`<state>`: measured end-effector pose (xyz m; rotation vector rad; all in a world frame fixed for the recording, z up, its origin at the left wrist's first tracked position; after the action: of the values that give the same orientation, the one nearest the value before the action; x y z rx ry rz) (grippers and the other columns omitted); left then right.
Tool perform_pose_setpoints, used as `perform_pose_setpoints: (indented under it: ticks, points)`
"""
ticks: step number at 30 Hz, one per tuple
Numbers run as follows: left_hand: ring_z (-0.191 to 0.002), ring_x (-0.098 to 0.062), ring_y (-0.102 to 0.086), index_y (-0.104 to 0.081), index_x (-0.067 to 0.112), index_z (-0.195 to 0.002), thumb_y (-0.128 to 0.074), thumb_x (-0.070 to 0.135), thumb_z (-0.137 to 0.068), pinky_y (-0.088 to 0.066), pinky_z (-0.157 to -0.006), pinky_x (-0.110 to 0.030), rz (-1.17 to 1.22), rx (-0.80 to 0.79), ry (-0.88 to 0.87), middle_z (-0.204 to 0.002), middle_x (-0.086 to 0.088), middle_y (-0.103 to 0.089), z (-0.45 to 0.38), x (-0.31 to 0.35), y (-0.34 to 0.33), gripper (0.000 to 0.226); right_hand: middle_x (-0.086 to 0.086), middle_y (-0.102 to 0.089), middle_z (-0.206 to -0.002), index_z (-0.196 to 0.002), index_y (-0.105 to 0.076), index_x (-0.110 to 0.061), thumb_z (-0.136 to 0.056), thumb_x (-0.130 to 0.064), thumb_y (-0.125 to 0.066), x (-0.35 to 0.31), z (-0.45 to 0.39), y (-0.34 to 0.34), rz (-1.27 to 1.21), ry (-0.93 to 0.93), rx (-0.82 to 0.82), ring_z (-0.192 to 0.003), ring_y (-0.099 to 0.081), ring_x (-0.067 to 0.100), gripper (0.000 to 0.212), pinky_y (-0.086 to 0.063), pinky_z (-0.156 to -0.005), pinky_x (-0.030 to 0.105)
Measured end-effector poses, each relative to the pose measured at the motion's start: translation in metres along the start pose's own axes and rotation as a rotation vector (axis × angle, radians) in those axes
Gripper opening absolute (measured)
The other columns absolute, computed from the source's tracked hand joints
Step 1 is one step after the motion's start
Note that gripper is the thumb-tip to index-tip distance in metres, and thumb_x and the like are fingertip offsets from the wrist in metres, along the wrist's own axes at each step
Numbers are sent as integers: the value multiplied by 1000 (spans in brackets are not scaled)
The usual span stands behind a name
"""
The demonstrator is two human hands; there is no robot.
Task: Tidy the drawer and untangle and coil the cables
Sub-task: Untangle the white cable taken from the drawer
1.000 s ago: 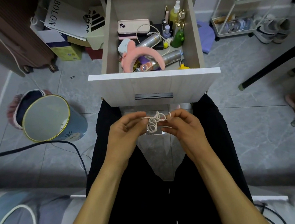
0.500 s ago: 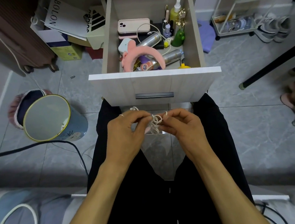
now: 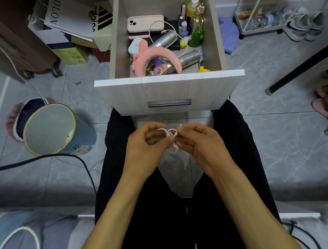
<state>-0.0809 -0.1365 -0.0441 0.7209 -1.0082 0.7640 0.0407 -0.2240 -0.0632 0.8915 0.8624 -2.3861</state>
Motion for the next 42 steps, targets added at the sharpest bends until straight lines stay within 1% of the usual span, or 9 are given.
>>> perform_pose_setpoints:
  ticks: [3,9,15,19,23,27,32,36,42]
  points:
    - [-84,-20,-73,-70,12,-100,-75,-1,-79,-58,-76,-31,174,-36,138,-90,-6,-76,-2,-6,2,26,17,-73,-87,-97,-67,2,-86,-4,-69,-4,-1,5,205,138,12,-76,-72,24,13,-59,-71,29]
    - [-86,-26,-70,-70,3,-105,-74,8,-70,-59,-73,-31,451,-125,339,-99,-17,-74,-10,-10,5,36,4,-68,-96,-98,-73,-9,-83,-1,-72,-21,9,-1,790,786,-149,-81,-65,12,17,-53,-76,21]
    - [-76,-23,-70,-68,8,-108,-75,14,-67,-58,-64,-29,427,-190,399,-92,-15,-74,-5,-7,-2,42,0,-66,-87,-90,-73,-7,-83,-7,-75,-23,9,0,994,956,-129,-78,-59,3,7,-45,-75,10]
    - [-81,-20,-73,-69,18,-96,-78,23,-78,-59,-74,-35,61,-158,231,-87,-5,-76,-4,2,2,20,-2,-65,-79,-81,-71,-6,-77,1,-77,-24,12,3,926,953,-88,-72,-56,3,9,-44,-69,12]
    - [-81,2,-69,-76,29,-91,-74,22,-84,-51,-77,-11,-320,-217,-116,-82,16,-74,-2,25,0,10,-1,-66,-79,-80,-72,-7,-79,-3,-75,-27,14,4,891,943,-112,-71,-60,9,5,-49,-67,19]
    - [-79,8,-65,-77,30,-92,-72,21,-86,-47,-75,-5,-505,-231,-266,-77,28,-67,0,36,-6,11,-2,-66,-78,-79,-73,-8,-81,-11,-71,-27,16,5,914,960,-122,-71,-60,8,4,-50,-66,22]
    - [-75,4,-67,-75,30,-81,-73,14,-85,-48,-73,-10,-382,-208,-225,-76,20,-72,-5,33,-4,17,2,-66,-78,-79,-72,-5,-79,2,-74,-35,20,9,788,933,-60,-71,-60,12,7,-50,-66,23]
    - [-69,-3,-67,-73,11,-85,-66,2,-88,-50,-66,-14,-90,-179,-52,-75,4,-72,1,23,-7,11,7,-66,-81,-82,-65,1,-81,9,-68,-32,17,6,557,741,-51,-70,-63,16,9,-52,-65,25]
    - [-74,-14,-70,-69,9,-89,-64,6,-92,-56,-66,-22,-17,-185,-32,-80,-3,-73,4,17,-6,7,7,-66,-79,-87,-57,-4,-81,13,-62,-28,16,2,421,561,-109,-59,-59,19,18,-50,-54,30]
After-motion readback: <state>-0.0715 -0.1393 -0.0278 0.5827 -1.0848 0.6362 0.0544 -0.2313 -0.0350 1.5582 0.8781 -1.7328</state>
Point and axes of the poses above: each hand's wrist, its own z-axis away from the middle knuckle, its own y-axis out of the back of the hand, x = y × z, the point moved 5 cm from there along -z, towards the middle knuckle
